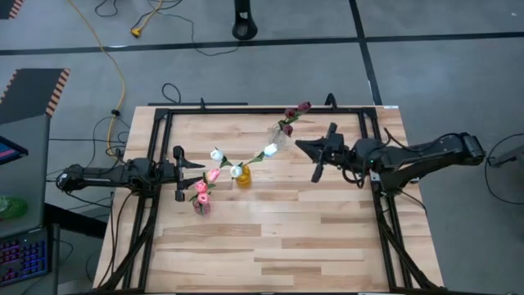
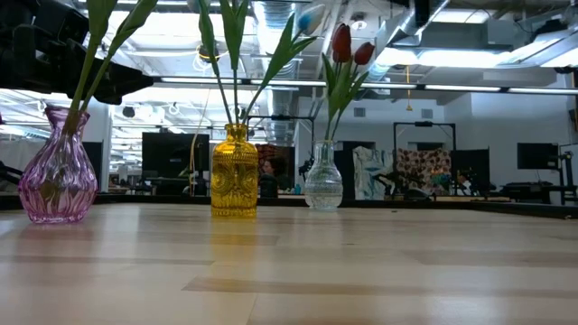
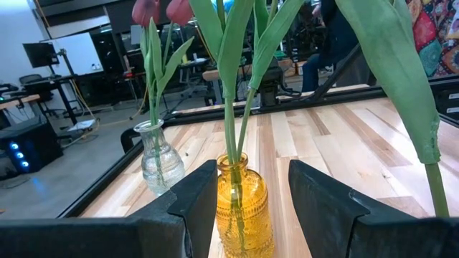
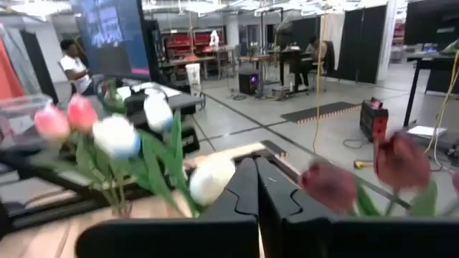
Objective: Sort flowers into vase by color
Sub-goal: Return to Home Position
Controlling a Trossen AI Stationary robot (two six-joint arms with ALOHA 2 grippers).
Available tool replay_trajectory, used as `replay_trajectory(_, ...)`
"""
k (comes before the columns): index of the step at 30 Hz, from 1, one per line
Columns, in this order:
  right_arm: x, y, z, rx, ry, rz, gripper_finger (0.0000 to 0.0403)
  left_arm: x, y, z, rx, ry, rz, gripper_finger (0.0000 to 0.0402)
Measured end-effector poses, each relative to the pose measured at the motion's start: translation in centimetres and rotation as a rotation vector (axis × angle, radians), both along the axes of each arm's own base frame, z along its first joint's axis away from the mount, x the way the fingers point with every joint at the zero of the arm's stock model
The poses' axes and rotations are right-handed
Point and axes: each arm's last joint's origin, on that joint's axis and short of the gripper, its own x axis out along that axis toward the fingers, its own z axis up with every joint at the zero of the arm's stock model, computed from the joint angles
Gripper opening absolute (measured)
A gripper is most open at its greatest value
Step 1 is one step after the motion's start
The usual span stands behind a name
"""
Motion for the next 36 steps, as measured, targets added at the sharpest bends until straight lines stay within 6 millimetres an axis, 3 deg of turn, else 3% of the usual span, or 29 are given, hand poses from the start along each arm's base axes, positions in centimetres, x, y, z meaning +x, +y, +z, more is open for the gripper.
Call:
replay_trajectory(7,-3.2,-0.5,-2.9,0.045,-0.034,-0.002,0.0045,0.0,0.0,0.0,0.0,0.0,0.0,0.0161)
replay_trajectory(14,-6.2,-1.4,-6.7,0.105,-0.038,-0.034,0.0016,0.0,0.0,0.0,0.0,0.0,0.0,0.0161)
replay_trajectory(21,-8.7,-2.3,-10.0,0.143,-0.061,-0.083,0.0038,0.0,0.0,0.0,0.0,0.0,0.0,0.0161)
replay_trajectory(28,-10.2,-2.6,-13.2,0.212,-0.086,-0.087,0.0043,0.0,0.0,0.0,0.0,0.0,0.0,0.0161)
replay_trajectory(36,-11.0,-2.6,-14.4,0.173,-0.167,-0.069,0.0023,0.0,0.0,0.0,0.0,0.0,0.0,0.0161)
